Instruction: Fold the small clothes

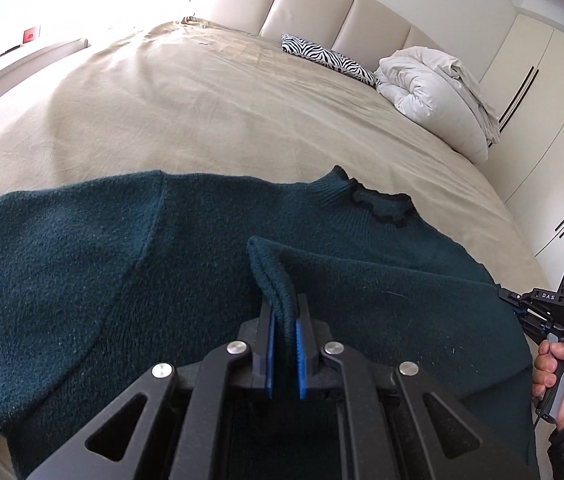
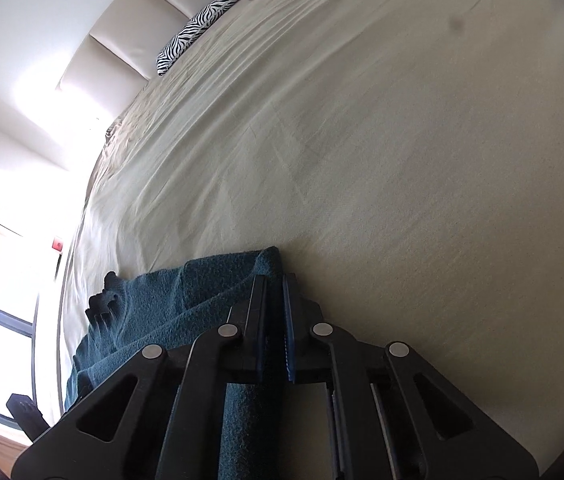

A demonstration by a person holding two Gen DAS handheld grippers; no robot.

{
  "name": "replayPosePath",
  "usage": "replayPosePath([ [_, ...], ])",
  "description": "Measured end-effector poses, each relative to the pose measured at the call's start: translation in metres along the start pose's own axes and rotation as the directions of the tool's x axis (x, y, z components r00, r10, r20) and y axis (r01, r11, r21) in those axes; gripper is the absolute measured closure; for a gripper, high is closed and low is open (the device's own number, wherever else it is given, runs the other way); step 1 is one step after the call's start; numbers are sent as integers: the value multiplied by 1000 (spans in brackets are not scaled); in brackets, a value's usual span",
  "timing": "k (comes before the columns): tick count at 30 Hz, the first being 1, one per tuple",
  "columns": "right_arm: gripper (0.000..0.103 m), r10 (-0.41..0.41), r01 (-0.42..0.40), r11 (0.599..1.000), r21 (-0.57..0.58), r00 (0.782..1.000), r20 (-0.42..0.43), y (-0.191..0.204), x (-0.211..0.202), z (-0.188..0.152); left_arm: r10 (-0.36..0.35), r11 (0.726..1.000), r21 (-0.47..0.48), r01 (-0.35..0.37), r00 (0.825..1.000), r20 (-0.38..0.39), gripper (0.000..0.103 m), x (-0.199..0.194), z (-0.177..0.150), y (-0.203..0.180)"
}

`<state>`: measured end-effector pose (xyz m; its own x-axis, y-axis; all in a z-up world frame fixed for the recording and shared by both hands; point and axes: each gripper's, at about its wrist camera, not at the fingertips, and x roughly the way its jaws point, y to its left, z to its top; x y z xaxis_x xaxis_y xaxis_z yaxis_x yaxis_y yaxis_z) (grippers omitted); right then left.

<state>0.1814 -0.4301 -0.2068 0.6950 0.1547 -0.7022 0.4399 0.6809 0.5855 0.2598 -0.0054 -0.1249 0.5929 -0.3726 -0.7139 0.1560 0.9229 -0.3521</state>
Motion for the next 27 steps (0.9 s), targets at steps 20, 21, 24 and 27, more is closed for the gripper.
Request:
replayPosePath([
  [20,94,-63,54,990,-134,996,-66,22,-30,-43,-45,997,-58,44,999,-13,95,-12,-9,6],
  [21,95,-70,61,990,-128,996,-59,21,-31,-42,-48,997,-61,47,999,-12,95,-13,-10,6],
  [24,99,-112,107,984,-142,993,-27,18,-36,-38,-51,995,-85,51,999,-6,96,-20,-13,7],
  [27,101,-140,137,979,-148,990,-14,15,-37,-36,-34,995,-96,32,999,-11,95,-21,-16,6],
])
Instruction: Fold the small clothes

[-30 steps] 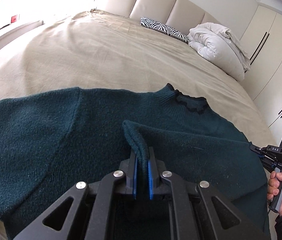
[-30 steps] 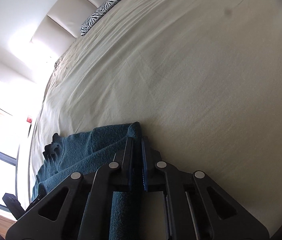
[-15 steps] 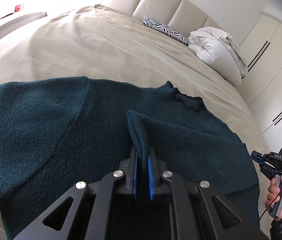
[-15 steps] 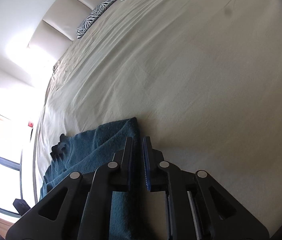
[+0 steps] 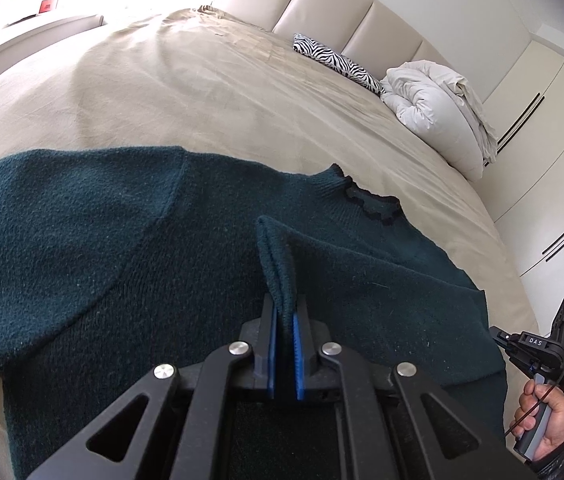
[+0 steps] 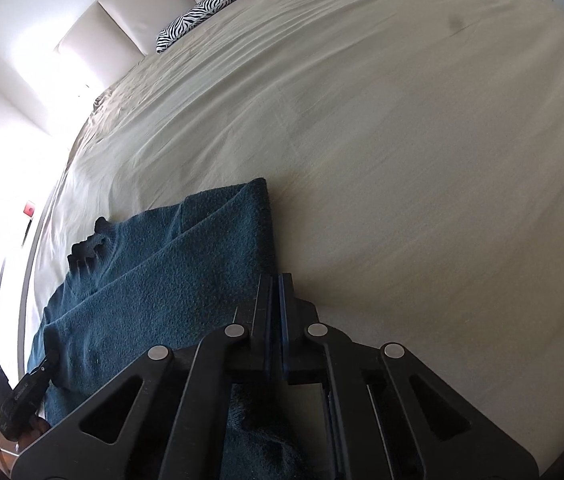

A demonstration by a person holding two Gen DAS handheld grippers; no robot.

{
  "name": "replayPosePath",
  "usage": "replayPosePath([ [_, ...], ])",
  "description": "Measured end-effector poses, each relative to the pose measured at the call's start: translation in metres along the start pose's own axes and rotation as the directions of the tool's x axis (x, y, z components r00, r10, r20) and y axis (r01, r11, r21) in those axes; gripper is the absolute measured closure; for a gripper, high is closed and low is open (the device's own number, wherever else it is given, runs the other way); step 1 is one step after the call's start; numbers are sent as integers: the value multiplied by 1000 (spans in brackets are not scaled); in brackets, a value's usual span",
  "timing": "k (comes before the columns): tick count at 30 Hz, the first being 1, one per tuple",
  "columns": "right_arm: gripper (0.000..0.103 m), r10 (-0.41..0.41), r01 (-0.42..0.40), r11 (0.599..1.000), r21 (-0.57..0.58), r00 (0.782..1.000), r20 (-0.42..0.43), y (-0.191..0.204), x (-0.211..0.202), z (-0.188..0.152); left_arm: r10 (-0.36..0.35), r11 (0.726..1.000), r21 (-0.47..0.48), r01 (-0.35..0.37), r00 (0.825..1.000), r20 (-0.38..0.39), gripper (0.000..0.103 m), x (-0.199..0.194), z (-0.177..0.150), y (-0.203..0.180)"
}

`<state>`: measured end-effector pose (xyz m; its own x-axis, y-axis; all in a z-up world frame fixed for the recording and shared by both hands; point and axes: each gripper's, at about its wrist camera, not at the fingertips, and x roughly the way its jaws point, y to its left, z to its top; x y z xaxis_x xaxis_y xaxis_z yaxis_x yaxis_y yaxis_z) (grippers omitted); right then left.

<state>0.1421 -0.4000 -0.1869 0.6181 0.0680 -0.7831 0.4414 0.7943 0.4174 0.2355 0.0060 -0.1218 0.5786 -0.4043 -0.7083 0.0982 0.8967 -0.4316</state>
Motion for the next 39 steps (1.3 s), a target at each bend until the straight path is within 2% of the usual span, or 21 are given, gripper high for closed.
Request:
replayPosePath([
  [3,102,10,-11,1000,-16,999,-31,-7,14,-3,3,1000,-2,-3,1000,-18,95,8,-2,5],
  [5,103,32,-32,999,31,999,-19,-13,7,-3,-14,1000,-4,14,1000,-14,92,5,-2,6],
  [6,103,38,-37,997,62,999,0,-15,-1,-3,-19,1000,-9,19,1000,-14,92,3,-2,7],
  [7,98,44,-47,996,71,998,41,-14,-12,-3,-31,999,-21,31,999,-11,91,1,-3,10],
  [9,98,95,-100,994,36,988,119,-3,-35,-7,-45,998,-35,45,999,-8,89,-2,-4,12],
  [11,98,144,-143,990,-15,982,123,12,-45,-15,-41,999,-31,41,999,-11,87,-3,-5,11],
  [14,98,117,-114,990,-85,993,24,30,-23,-31,-41,999,-34,40,999,-16,80,-9,-8,9],
  [15,98,95,-97,992,-78,995,-32,28,-8,-37,-44,998,-37,43,999,-15,79,-13,-9,10],
  [16,98,100,-103,993,-60,994,-51,22,2,-42,-46,998,-39,46,999,-14,77,-19,-10,11],
  [17,103,122,-123,991,-48,992,-17,17,1,-43,-48,998,-43,47,999,-14,75,-26,-13,13],
  [18,103,125,-125,992,-28,992,-4,14,0,-45,-49,998,-49,49,999,-12,72,-35,-16,16],
  [19,103,130,-130,992,5,992,4,11,-3,-44,-48,997,-56,48,999,-2,66,-46,-20,22],
  [20,103,117,-117,993,25,993,19,10,-9,-44,-44,997,-67,45,999,14,57,-58,-25,30],
  [22,98,29,-30,999,19,997,65,11,-23,-43,-32,993,-113,36,999,38,49,-82,-37,50],
  [23,98,10,-12,1000,18,997,80,11,-30,-43,-31,989,-140,37,998,47,46,-93,-42,61],
  [26,98,37,-39,999,19,997,68,16,-44,-46,-1,975,-223,19,997,79,41,-126,-59,99],
  [33,98,100,-100,995,8,995,-5,42,-53,-76,44,915,-403,13,990,134,36,-177,-71,179],
  [34,98,117,-117,993,20,993,-10,44,-54,-82,43,900,-436,28,987,152,32,-185,-71,191],
  [35,98,142,-141,990,30,990,-14,49,-55,-89,43,876,-480,48,983,178,27,-192,-73,206],
  [37,97,181,-180,983,22,983,-14,58,-61,-100,65,806,-586,76,974,216,26,-205,-77,238],
  [39,87,207,-207,978,-10,978,-10,71,-69,-110,72,729,-673,128,963,261,26,-217,-79,271],
])
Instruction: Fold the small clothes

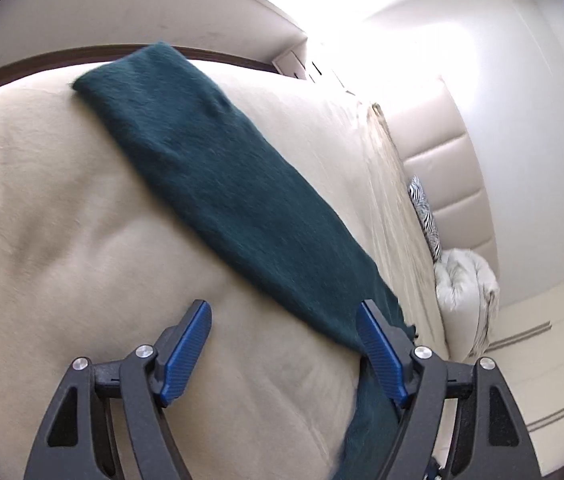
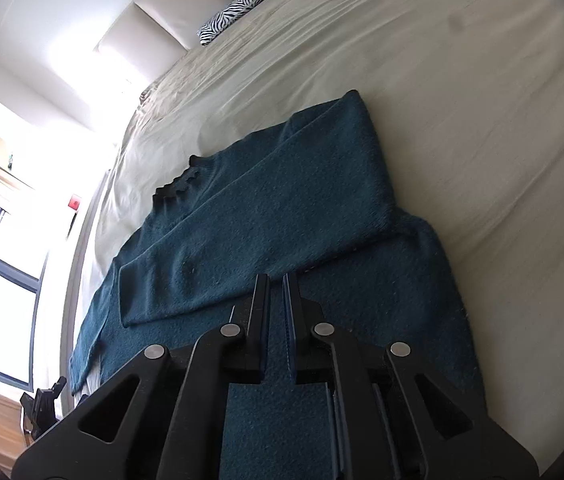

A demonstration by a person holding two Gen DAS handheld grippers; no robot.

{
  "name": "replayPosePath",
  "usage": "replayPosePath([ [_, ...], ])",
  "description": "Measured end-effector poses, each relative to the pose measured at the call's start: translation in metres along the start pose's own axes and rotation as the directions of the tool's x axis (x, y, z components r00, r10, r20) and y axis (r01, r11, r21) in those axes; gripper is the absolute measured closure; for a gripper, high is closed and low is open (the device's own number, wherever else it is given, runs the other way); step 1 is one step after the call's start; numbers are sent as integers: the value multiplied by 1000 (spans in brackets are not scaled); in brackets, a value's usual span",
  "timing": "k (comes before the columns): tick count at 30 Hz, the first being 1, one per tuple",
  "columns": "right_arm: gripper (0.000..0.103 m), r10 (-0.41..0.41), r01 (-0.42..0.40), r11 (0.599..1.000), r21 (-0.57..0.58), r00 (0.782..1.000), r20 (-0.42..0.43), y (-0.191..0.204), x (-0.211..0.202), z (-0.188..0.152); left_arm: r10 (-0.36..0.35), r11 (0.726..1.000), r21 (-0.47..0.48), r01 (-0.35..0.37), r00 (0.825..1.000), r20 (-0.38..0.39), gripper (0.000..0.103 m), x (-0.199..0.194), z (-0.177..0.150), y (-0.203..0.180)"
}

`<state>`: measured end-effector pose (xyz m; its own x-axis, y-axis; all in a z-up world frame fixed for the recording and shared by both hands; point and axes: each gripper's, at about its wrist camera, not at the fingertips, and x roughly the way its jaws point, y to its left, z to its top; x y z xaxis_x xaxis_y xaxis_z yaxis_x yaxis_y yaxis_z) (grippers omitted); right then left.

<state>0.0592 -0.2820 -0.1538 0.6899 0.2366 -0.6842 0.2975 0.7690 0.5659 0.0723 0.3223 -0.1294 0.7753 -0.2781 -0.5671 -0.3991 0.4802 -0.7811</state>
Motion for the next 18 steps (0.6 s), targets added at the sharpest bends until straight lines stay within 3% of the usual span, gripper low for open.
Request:
replayPosePath([
  [4,56,58,-56,997,-59,998,29,31,-13,-12,7,987,-158,11,994,112,26,-18,42,34],
  [7,56,94,-92,990,-106,995,16,56,-15,-16,11,962,-270,38,984,179,26,-23,69,57],
  [12,56,135,-137,980,-144,991,-27,89,-7,-23,13,941,-334,49,984,179,29,-6,92,68],
  [13,56,142,-146,978,-146,989,-35,93,-5,-25,17,946,-321,42,984,178,36,-2,93,64],
  [15,56,154,-159,976,-149,987,-45,100,0,-30,26,951,-307,23,988,155,66,8,91,59],
  [16,56,158,-164,975,-151,986,-50,103,1,-33,23,951,-308,21,990,138,89,14,89,57],
  [17,56,162,-169,974,-151,985,-57,106,3,-35,20,954,-298,21,991,134,96,16,85,55],
  [18,56,166,-174,973,-152,984,-64,107,4,-37,32,962,-273,9,989,144,96,16,80,48],
])
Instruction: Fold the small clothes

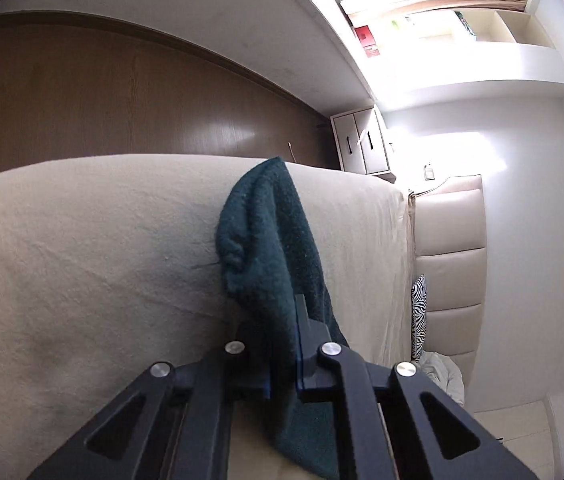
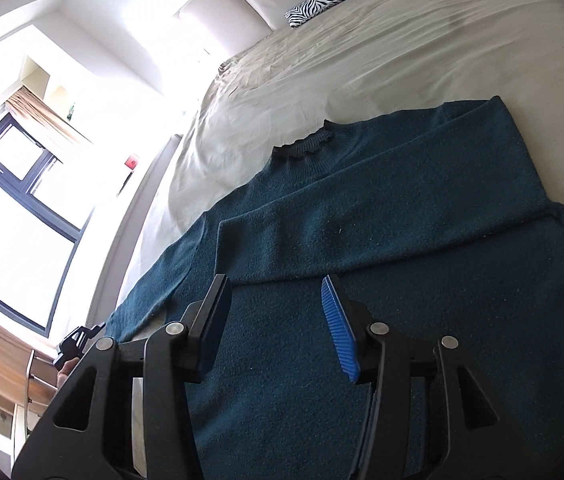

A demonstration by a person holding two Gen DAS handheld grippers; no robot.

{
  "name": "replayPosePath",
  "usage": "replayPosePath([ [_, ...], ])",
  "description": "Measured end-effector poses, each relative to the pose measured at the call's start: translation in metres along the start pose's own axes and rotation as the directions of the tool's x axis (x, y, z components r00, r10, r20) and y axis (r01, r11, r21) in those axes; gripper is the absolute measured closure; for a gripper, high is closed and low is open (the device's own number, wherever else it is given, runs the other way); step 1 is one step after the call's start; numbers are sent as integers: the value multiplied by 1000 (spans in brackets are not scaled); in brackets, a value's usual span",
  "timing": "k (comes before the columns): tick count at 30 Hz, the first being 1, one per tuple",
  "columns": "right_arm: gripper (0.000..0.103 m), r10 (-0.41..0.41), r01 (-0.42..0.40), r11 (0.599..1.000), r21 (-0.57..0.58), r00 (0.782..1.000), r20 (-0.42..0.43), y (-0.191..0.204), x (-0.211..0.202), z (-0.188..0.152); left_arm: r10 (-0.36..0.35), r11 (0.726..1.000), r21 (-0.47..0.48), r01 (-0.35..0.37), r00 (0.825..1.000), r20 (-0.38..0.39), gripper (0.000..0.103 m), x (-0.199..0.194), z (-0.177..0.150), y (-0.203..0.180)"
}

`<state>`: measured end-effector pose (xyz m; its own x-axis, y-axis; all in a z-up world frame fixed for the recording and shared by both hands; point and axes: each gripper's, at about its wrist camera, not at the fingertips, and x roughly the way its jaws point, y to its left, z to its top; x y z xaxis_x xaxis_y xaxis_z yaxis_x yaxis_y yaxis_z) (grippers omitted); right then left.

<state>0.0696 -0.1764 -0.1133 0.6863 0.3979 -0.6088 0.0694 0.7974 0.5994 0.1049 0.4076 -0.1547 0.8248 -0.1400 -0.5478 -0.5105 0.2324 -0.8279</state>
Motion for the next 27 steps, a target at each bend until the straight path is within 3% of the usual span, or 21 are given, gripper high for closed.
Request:
replayPosePath([
  [3,56,1,-1,1000,-3,1000,-8,0,3,-2,7,990,141,-11,999,32,96,-6,-22,-30],
  [5,56,1,-1,1000,8,1000,-12,-5,4,-2,6,964,267,-11,1000,19,95,-3,-42,-61],
  [7,56,1,0,1000,24,1000,-10,-12,4,-1,4,916,402,-6,1000,7,95,-2,-69,-96],
  [9,56,2,-2,999,43,1000,-5,-21,2,-2,11,837,548,-5,1000,-8,95,5,-104,-129],
  [12,56,7,-7,998,63,1000,-6,-32,1,-4,40,667,745,-17,999,-14,95,15,-166,-166],
  [17,56,32,-31,993,110,999,-6,-49,2,-3,87,383,924,-5,996,-31,95,30,-272,-191],
  [18,56,40,-39,992,118,999,-7,-51,4,-2,97,310,951,-10,995,-21,95,36,-291,-196],
  [23,56,133,-121,976,180,990,-55,-55,23,4,120,-146,987,-74,989,92,94,46,-410,-182],
  [24,56,160,-141,969,201,984,-79,-55,31,5,115,-213,973,-94,986,120,94,50,-426,-177],
  [25,56,181,-155,962,224,978,-101,-56,39,6,113,-255,962,-103,984,135,94,53,-441,-174],
  [27,56,229,-188,945,267,964,-134,-59,54,7,104,-293,950,-105,985,141,94,54,-454,-165],
])
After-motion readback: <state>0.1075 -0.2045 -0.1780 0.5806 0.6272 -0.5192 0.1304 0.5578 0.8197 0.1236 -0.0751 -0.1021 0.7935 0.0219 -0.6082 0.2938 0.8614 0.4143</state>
